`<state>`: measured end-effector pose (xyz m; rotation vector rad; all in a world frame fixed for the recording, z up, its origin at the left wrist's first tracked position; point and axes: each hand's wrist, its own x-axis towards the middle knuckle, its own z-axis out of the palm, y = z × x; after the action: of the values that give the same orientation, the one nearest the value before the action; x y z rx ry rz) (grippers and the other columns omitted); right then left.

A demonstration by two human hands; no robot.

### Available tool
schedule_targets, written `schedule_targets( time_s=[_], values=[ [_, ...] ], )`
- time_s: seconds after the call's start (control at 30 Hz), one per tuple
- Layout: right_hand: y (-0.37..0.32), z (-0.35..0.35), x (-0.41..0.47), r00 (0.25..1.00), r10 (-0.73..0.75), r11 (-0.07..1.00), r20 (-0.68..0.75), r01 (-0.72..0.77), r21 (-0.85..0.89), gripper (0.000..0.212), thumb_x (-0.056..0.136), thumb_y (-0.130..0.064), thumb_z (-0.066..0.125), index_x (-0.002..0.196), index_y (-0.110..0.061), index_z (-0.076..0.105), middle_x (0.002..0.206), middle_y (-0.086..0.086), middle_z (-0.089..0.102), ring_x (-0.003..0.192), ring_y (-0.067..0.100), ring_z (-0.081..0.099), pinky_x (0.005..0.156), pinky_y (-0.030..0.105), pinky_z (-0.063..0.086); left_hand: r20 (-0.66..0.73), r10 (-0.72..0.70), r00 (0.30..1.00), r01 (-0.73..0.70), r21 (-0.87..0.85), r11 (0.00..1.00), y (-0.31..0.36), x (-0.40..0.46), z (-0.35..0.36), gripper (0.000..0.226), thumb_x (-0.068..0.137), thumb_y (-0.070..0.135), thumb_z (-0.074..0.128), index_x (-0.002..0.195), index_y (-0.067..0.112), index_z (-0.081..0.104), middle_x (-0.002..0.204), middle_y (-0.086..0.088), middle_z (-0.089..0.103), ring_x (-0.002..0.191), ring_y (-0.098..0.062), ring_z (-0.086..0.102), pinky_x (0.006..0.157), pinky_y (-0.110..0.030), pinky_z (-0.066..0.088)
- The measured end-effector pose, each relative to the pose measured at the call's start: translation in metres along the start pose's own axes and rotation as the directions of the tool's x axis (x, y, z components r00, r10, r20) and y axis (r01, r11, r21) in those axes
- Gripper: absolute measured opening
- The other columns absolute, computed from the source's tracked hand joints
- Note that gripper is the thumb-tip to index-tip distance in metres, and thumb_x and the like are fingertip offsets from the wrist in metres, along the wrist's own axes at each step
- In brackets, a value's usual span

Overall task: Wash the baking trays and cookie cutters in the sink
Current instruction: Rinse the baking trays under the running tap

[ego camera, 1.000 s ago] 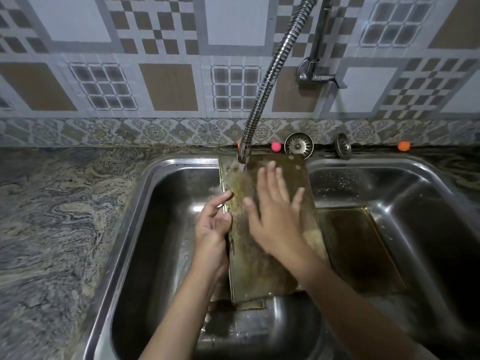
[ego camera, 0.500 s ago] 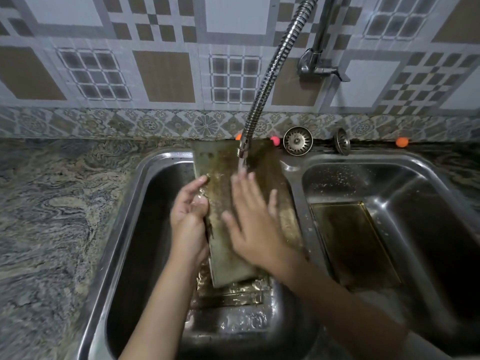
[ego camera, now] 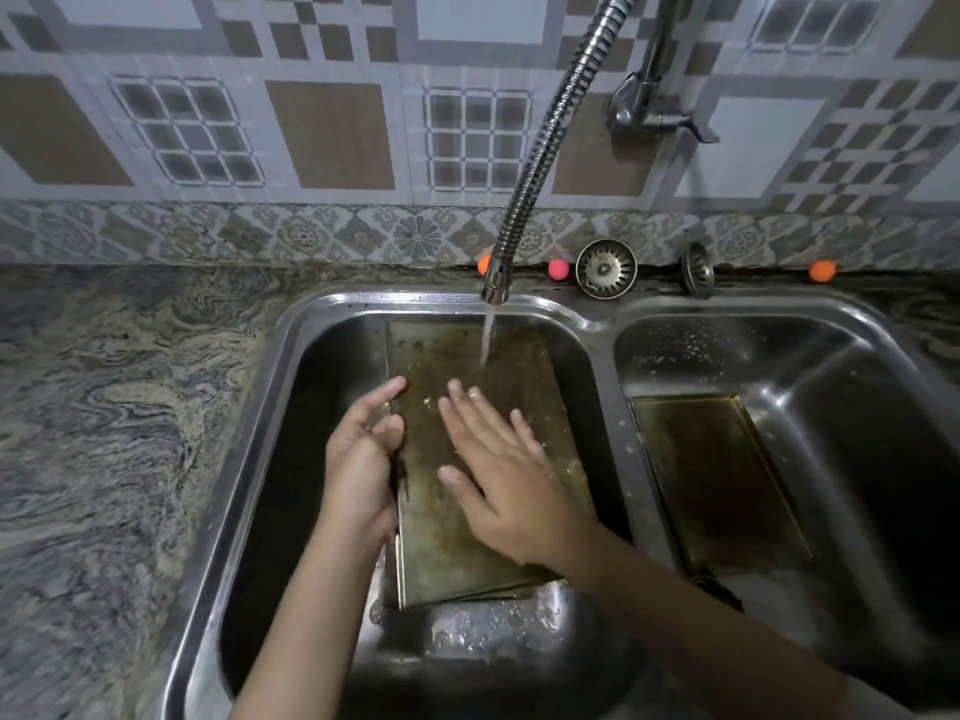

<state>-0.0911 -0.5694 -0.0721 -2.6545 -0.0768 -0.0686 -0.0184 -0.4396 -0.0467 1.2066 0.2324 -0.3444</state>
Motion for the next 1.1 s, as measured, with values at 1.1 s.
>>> schedule_targets(
  time_s=[1.1],
  values=[
    [0.045,-0.049,-0.048,0.919,0.385,0.669,-0.079,-0.219,0.710,0.049,0.093,-0.032,0.057,0.132,-0.058,0.040,0.154,-0.019,0.024,0.144,0.002,0.015,0.117,0.029,0.022,0.045,-0.126,0.991,0.132,-0.145,0.981,-0.017,0.007,-0.012,0.045,0.093,-0.005,0.036,0.108,0.024,0.066,0.120,-0.006,0.063,0.099,-0.018,0.065,0.070,-0.032,0.056]
  ],
)
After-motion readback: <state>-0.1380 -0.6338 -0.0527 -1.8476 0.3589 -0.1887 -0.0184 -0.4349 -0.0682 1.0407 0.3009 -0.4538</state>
